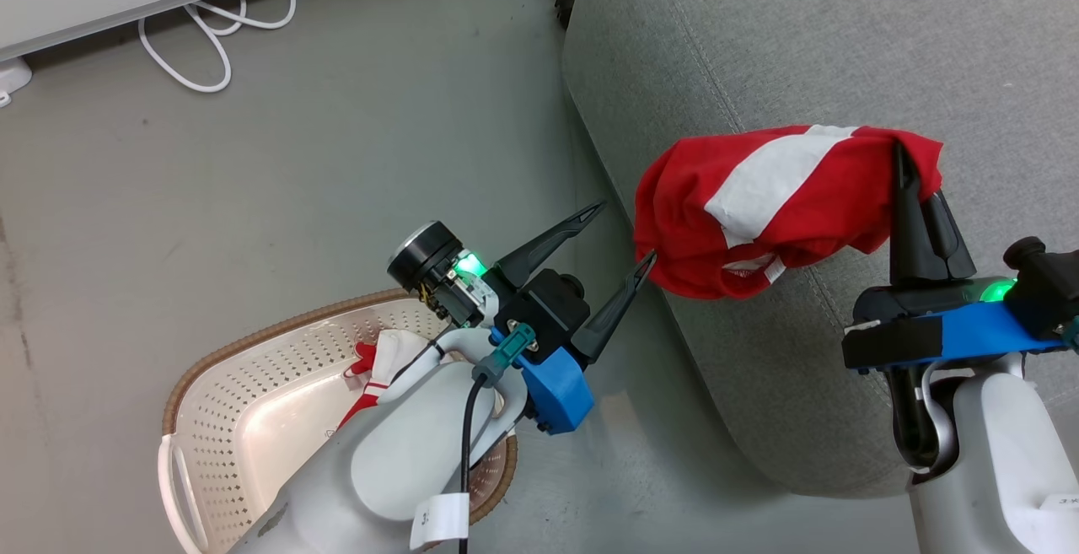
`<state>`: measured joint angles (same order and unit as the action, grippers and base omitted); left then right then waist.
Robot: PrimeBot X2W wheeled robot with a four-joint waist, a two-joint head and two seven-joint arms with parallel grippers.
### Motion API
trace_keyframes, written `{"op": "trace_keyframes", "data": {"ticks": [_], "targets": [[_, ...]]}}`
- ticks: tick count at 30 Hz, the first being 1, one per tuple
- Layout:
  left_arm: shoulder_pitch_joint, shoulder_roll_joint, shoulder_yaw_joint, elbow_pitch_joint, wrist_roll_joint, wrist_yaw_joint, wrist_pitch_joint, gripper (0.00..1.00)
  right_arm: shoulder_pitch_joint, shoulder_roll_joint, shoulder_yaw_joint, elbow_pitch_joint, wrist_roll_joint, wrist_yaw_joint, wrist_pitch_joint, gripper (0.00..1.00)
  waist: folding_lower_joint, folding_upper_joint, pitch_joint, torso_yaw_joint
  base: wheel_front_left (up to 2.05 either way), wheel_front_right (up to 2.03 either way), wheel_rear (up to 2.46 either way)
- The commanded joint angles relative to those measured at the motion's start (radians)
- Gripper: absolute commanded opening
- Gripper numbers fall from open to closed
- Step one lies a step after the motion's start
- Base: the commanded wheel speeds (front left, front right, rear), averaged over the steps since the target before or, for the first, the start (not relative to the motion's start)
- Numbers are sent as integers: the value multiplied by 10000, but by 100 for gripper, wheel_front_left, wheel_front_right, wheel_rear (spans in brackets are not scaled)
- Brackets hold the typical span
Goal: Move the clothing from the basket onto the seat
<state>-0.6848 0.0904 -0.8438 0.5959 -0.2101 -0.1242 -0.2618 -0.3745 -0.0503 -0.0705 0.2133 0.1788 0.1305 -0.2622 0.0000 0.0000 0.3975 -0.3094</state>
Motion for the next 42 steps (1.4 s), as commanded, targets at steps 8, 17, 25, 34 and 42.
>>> {"op": "trace_keyframes", "data": {"ticks": [8,17,25,34,42], "targets": [[-195,111,29,-145,-38,-21,-48,100,-187,-3,1,-251,29,5,-42,0,0,0,69,14,0,0,0],[-494,278,72,-341,88,49,-48,100,-1906,-20,103,-910,-771,5,-42,0,0,0,609,35,0,0,0],[-985,511,9,-484,255,42,-1,100,-4105,-910,-432,-1471,-1199,3,-42,0,0,0,1621,252,0,0,0],[-1566,929,-67,-795,416,35,189,100,-6386,-2537,-2185,-1613,-1233,3,-41,0,0,0,2739,481,0,0,0],[-1946,1196,-116,-1282,543,127,439,100,-6691,-3897,-3647,-670,-1261,3,-39,0,0,0,3619,475,0,0,0]]}}
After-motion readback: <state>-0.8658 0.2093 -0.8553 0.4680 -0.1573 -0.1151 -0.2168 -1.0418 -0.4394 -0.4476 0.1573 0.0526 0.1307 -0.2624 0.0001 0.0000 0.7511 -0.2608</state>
